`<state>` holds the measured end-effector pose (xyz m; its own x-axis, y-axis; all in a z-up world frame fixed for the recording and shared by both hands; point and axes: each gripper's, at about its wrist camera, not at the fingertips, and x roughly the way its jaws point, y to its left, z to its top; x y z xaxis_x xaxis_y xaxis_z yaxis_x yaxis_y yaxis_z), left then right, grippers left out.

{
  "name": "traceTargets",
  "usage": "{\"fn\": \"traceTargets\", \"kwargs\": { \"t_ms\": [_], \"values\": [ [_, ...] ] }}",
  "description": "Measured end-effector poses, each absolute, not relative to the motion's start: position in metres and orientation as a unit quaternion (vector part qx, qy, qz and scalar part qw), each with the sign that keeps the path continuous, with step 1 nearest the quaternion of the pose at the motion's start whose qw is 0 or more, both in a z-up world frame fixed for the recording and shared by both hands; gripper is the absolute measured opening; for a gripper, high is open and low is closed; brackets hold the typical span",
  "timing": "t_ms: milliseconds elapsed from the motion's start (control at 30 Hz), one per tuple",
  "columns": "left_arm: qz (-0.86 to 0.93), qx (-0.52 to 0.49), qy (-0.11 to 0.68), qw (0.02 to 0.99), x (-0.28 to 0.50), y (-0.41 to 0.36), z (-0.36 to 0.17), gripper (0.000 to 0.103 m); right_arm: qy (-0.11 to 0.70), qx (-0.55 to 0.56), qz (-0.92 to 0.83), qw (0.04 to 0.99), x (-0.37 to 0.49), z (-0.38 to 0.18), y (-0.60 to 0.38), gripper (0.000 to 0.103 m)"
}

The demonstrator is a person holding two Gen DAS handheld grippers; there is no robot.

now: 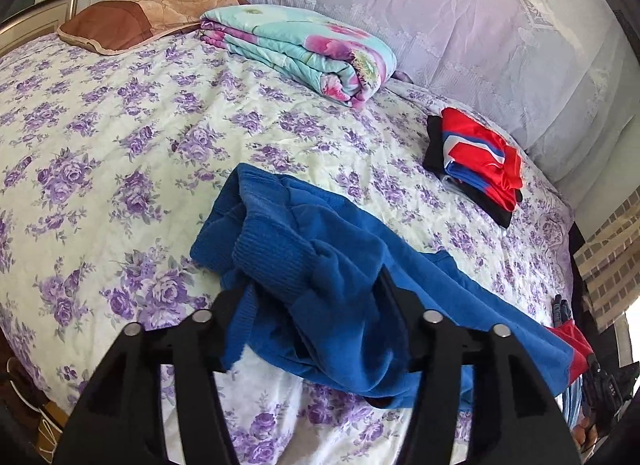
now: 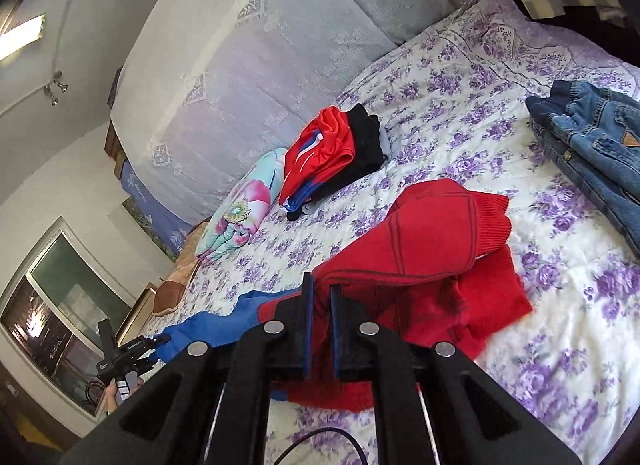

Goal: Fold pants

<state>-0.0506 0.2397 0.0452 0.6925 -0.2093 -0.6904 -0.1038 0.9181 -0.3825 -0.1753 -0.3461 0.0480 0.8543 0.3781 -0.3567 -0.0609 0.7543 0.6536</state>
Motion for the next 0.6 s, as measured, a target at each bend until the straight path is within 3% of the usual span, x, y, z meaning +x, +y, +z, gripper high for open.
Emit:
{"fn": "traceTargets", "kwargs": {
  "t_ms": [67, 133, 167, 200, 367, 600],
  "values": [
    [-0.024, -0.197, 0.394, 0.897, -0.048, 0.239, 0.041, 0.061, 0.243, 0.328, 0.121, 0.905, -0.183, 0.045, -0.346, 0.007],
    [-0.024, -0.210, 0.402, 0.891, -0.046, 0.243, 0.035, 0.048, 0.248, 0.332, 0.121, 0.902, -0.185, 0.039, -0.346, 0.007],
    [-0.028, -0.212, 0.407, 0.888, -0.045, 0.245, 0.033, 0.032, 0.249, 0.334, 0.120, 0.901, -0.185, 0.037, -0.346, 0.007],
    [-0.036, -0.216, 0.411, 0.885, -0.045, 0.246, 0.032, 0.030, 0.249, 0.339, 0.120, 0.899, -0.185, 0.035, -0.347, 0.007],
    [-0.059, -0.244, 0.384, 0.888, -0.062, 0.259, 0.054, 0.027, 0.235, 0.340, 0.130, 0.901, -0.191, 0.044, -0.348, 0.007],
    [-0.116, -0.257, 0.338, 0.898, -0.061, 0.259, 0.123, 0.027, 0.155, 0.307, 0.142, 0.928, -0.220, 0.104, -0.360, 0.007]
  ]
}}
